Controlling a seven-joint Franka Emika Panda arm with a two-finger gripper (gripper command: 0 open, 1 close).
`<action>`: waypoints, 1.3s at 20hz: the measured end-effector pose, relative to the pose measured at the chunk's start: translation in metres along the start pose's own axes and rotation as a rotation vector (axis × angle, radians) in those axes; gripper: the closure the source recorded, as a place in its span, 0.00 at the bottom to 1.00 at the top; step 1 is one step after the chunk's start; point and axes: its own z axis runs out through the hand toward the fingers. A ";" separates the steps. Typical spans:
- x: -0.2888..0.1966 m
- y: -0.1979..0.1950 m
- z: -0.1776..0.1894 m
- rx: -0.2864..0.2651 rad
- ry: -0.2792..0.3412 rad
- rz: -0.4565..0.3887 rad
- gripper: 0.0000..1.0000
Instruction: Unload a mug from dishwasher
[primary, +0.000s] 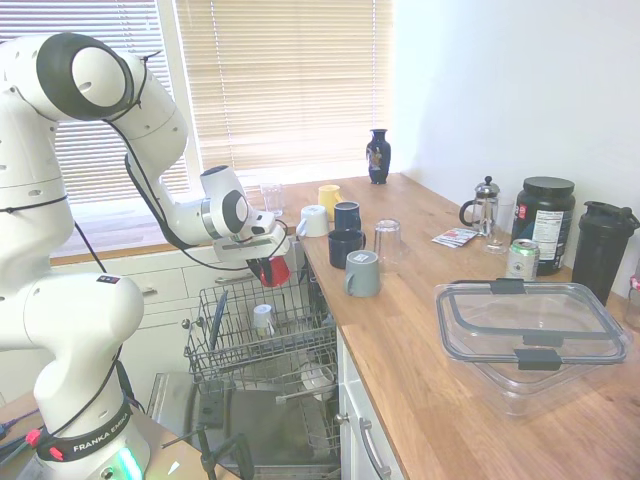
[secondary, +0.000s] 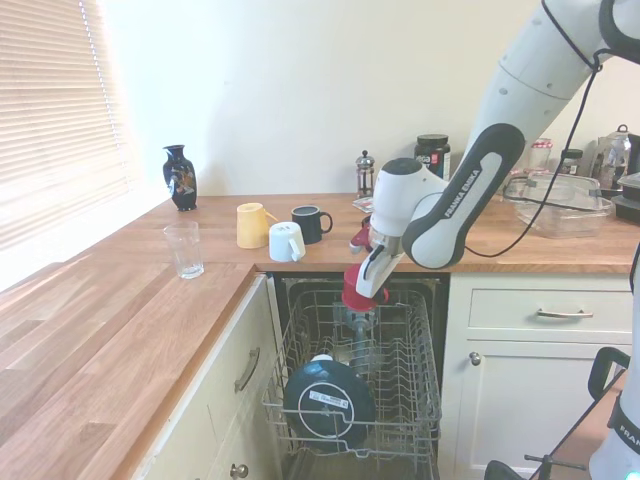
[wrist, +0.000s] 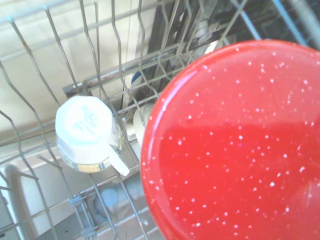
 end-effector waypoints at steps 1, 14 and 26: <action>0.002 0.001 -0.008 0.000 0.001 0.009 1.00; 0.035 0.042 -0.064 0.026 -0.042 0.186 1.00; 0.068 0.125 -0.055 0.021 -0.080 0.319 1.00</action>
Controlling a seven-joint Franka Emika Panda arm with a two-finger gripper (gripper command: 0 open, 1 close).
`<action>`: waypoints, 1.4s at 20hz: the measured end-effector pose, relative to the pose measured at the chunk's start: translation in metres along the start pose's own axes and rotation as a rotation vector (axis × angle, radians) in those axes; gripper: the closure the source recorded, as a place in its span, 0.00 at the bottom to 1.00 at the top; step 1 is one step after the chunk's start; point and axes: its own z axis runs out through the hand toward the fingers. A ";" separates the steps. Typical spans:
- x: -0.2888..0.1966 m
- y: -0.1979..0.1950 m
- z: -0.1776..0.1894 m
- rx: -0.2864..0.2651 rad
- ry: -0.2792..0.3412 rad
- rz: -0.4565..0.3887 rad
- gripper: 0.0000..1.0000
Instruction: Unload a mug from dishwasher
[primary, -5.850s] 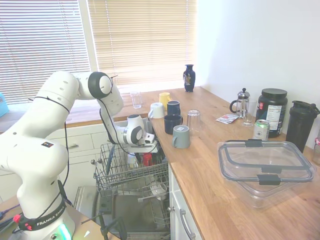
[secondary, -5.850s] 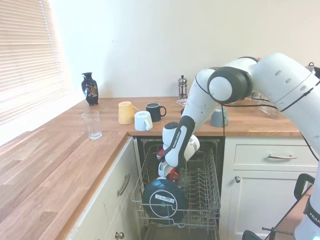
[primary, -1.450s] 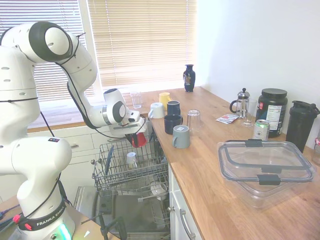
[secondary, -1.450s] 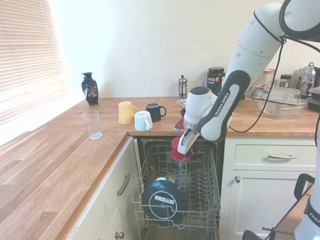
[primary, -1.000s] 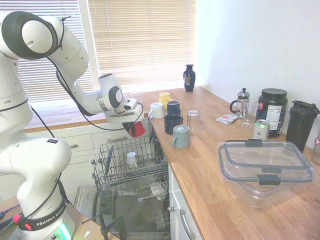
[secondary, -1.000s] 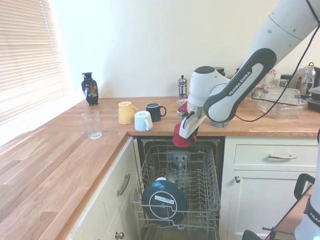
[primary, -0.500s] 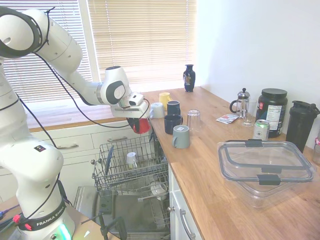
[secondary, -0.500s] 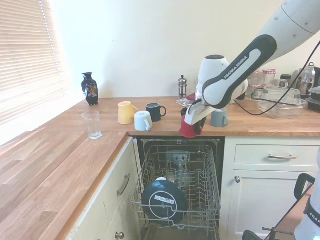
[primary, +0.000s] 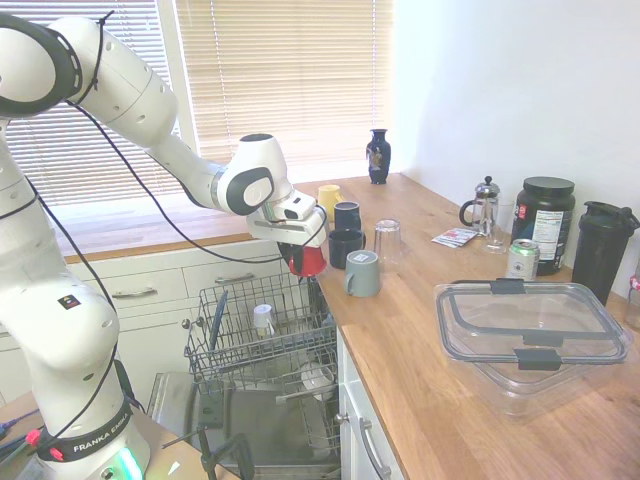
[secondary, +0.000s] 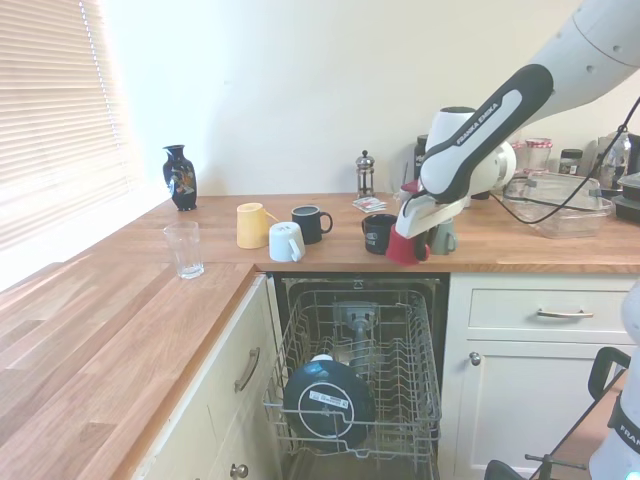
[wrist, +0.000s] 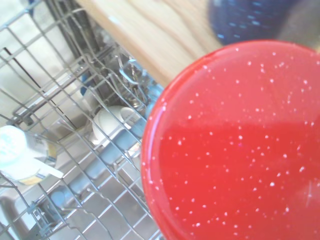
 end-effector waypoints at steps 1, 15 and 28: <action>0.003 0.002 0.000 0.000 -0.002 0.006 1.00; 0.080 0.027 0.023 -0.028 -0.048 0.067 1.00; 0.129 0.025 0.043 -0.052 -0.065 0.079 1.00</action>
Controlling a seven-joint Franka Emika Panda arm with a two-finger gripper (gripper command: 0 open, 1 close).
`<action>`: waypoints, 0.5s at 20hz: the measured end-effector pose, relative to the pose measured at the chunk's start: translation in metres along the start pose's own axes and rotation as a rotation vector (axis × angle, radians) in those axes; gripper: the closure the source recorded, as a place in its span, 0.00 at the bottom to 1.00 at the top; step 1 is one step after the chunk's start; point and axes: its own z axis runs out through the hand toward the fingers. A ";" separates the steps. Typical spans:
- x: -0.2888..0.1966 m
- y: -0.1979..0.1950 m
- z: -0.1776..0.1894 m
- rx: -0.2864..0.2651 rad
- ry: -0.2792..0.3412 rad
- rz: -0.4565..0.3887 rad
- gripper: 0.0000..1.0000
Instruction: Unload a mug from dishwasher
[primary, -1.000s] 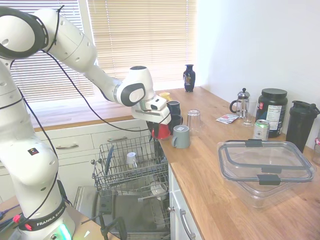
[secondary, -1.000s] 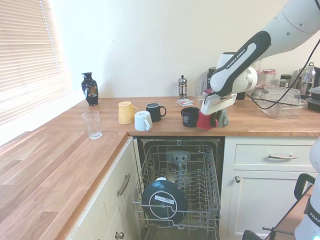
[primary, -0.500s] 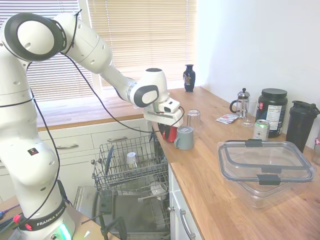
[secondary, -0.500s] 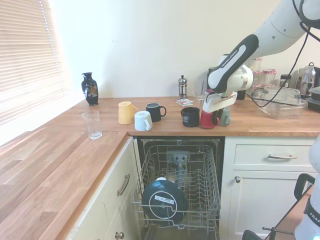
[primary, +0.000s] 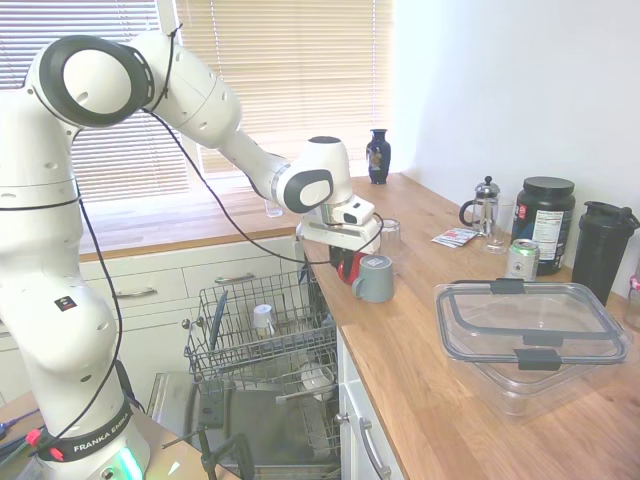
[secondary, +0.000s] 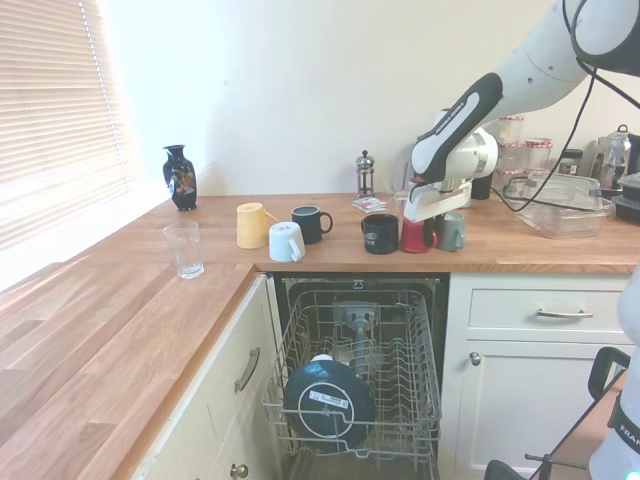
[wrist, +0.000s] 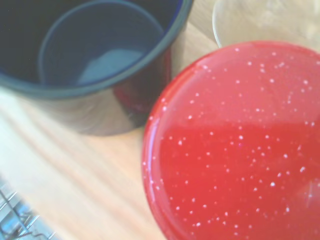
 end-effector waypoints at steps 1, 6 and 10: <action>0.006 -0.004 0.001 -0.002 0.002 -0.001 1.00; 0.041 -0.008 0.005 -0.013 0.001 0.021 1.00; 0.051 -0.007 0.006 -0.024 -0.008 0.019 0.00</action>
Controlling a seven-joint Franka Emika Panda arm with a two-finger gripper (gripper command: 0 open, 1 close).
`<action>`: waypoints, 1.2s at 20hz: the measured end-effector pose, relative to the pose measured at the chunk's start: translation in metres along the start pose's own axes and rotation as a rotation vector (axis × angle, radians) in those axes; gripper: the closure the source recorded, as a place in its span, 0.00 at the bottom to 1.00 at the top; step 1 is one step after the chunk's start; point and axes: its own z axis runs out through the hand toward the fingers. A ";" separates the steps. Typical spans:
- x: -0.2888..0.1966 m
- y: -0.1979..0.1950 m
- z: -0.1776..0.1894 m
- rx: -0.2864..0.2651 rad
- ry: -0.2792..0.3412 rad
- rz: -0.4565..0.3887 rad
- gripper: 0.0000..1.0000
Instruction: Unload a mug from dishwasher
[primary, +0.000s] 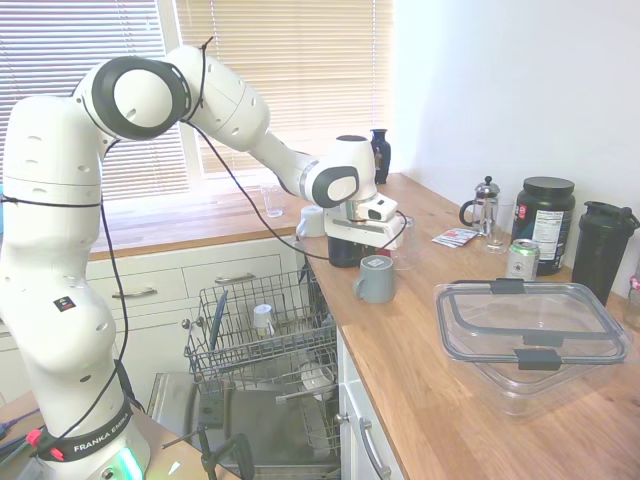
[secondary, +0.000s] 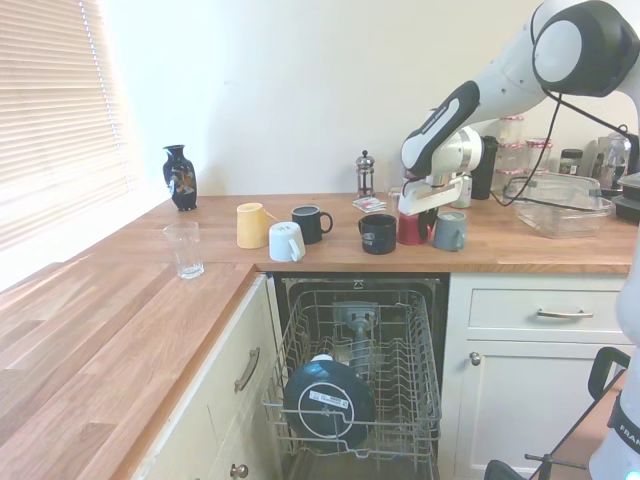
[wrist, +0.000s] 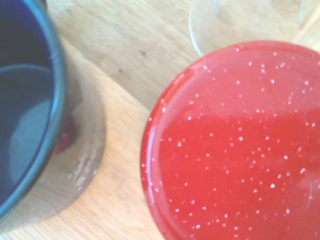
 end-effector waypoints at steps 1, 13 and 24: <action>0.000 0.000 0.000 -0.004 -0.008 -0.005 0.00; -0.004 -0.006 0.001 -0.015 -0.027 -0.032 0.00; -0.004 -0.025 -0.022 0.003 -0.004 -0.040 0.00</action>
